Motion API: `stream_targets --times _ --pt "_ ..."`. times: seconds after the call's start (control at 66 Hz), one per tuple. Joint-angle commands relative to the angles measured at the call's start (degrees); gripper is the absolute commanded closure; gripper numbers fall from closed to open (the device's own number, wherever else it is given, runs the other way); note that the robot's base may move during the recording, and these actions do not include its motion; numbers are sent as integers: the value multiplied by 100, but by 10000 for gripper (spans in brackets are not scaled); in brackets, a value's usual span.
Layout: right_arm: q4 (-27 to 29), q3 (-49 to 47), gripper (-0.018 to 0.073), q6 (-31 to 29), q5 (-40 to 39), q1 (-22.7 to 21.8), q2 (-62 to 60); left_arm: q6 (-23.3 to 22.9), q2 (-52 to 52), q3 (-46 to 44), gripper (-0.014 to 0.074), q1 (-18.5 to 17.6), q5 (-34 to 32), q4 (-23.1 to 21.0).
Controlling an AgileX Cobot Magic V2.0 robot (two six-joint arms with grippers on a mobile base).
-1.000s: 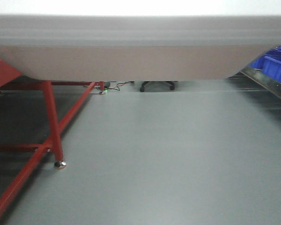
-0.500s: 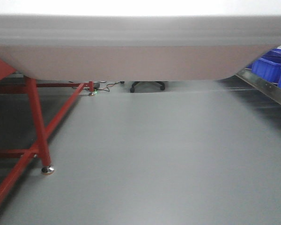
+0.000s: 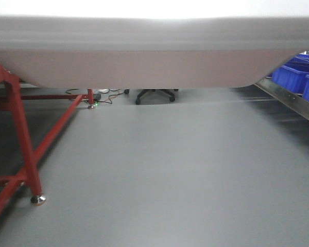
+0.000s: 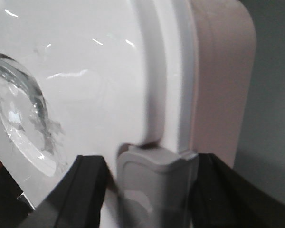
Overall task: Grab white bin and place on right shelf
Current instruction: 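Hold the bin with both grippers while the base turns away, then carry the bin with both grippers toward the metal shelf rack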
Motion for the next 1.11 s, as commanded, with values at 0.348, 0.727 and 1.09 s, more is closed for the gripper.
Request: stream_targets --times 0.348,0.727,1.09 --pt "1143 -158 174 -37 283 59 -94 80 -96 -183 355 -90 707 -950" --pt "1143 -158 174 -37 277 59 -94 80 -96 -183 355 -90 707 -950" --pt "1143 -158 174 -37 277 59 -94 80 -96 -183 355 -90 707 -950"
